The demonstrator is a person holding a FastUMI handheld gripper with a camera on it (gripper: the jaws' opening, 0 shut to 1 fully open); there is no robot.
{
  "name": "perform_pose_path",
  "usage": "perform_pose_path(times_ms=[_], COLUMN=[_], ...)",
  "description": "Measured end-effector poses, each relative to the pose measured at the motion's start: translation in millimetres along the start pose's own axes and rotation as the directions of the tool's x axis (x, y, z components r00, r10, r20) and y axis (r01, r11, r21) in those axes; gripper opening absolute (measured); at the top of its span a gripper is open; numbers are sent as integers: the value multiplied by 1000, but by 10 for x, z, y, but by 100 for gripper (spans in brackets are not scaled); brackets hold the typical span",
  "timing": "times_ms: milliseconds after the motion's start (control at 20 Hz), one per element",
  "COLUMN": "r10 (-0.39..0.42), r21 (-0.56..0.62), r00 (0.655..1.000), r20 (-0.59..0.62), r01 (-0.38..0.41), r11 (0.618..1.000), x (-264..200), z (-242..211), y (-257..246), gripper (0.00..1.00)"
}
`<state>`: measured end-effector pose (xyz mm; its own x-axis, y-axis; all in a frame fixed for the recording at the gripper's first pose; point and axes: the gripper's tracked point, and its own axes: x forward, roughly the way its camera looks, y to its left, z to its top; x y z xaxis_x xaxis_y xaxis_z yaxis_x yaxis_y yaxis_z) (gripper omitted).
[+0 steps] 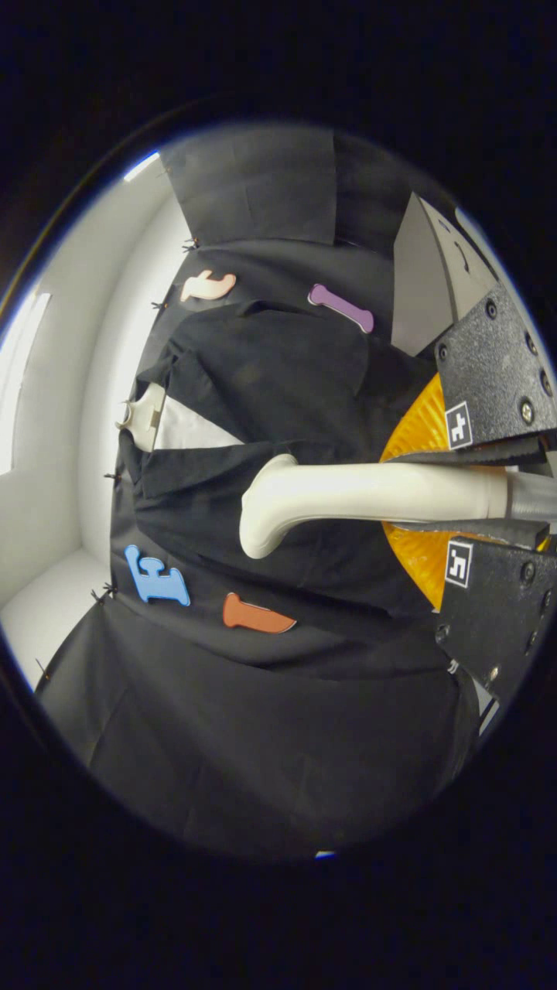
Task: Iron the clothes twice with a garment steamer, once on the left side and once on the right side.
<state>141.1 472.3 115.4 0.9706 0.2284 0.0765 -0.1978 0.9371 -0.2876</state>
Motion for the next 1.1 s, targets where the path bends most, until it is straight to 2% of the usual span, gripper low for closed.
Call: perform_pose_path(times_ms=[650,1100], r10=[16,43], r21=[-36,-59], r00=[985,956], r20=[-169,-290], r01=[-22,-63], r11=[999,996], x=[-211,-431], z=[-815,-1383], y=[98,194], gripper=[30,30])
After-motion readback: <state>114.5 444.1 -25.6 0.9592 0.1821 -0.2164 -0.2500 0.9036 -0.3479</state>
